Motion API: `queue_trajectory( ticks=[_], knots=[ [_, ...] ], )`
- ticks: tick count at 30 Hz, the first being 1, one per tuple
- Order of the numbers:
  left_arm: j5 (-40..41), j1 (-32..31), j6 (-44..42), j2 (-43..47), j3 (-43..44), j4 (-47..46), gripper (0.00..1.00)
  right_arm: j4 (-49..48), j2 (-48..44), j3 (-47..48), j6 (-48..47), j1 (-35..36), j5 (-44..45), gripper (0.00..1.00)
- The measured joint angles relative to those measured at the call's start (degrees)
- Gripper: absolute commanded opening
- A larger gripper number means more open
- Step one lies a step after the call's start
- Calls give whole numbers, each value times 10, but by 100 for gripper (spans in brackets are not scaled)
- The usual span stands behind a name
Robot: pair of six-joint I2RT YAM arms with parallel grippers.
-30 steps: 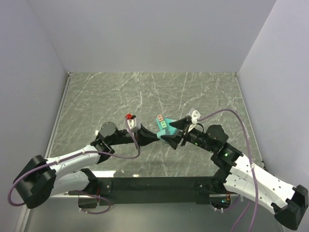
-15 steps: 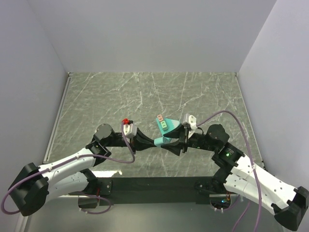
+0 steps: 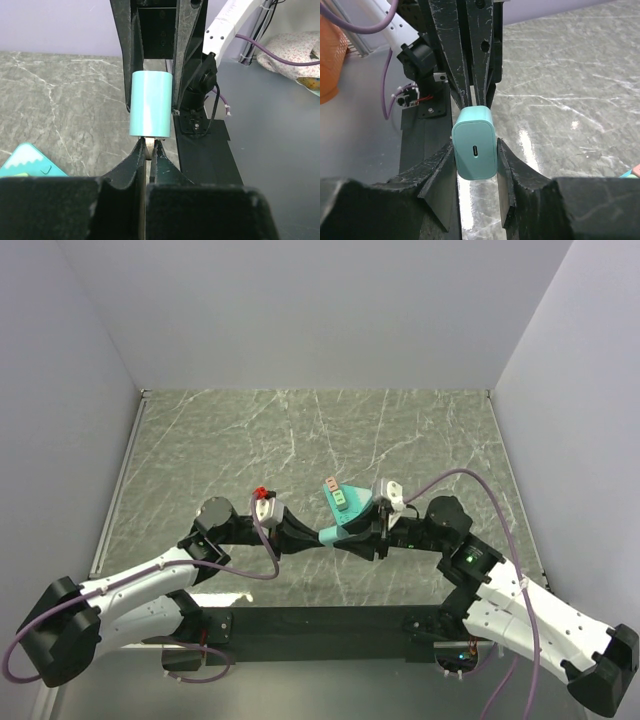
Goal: Insert the plug
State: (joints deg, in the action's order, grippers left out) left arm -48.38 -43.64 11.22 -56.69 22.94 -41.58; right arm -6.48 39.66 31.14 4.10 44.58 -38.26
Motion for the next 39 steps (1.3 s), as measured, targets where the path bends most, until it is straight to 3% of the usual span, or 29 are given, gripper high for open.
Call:
queue_trajectory(
  ticks=[2, 3, 6, 8, 17, 22, 26, 39],
  knots=[
    [2, -1, 0, -4, 0, -8, 24, -8, -9, -7, 1, -1, 5, 0],
    [4, -1, -1, -7, 0, -12, 40, -9, -16, -11, 3, -1, 10, 0],
    [23, -1, -7, -19, 0, -7, 59, -13, -41, -16, 15, -1, 48, 0],
    [38, 0, -11, -26, 0, -1, 63, -17, -58, -15, 25, -1, 84, 0],
    [123, 57, -8, -33, -10, -5, 68, 54, -47, 50, 68, -1, 278, 0],
    [269, 87, 25, -99, 2, -12, 69, 121, 39, 112, 97, -1, 377, 0],
    [334, 97, 63, -172, 20, -31, 69, 170, 130, 141, 115, -1, 443, 0],
    [368, 99, 138, -344, 114, -101, 70, 287, 268, 201, 142, 52, 540, 0]
  ],
)
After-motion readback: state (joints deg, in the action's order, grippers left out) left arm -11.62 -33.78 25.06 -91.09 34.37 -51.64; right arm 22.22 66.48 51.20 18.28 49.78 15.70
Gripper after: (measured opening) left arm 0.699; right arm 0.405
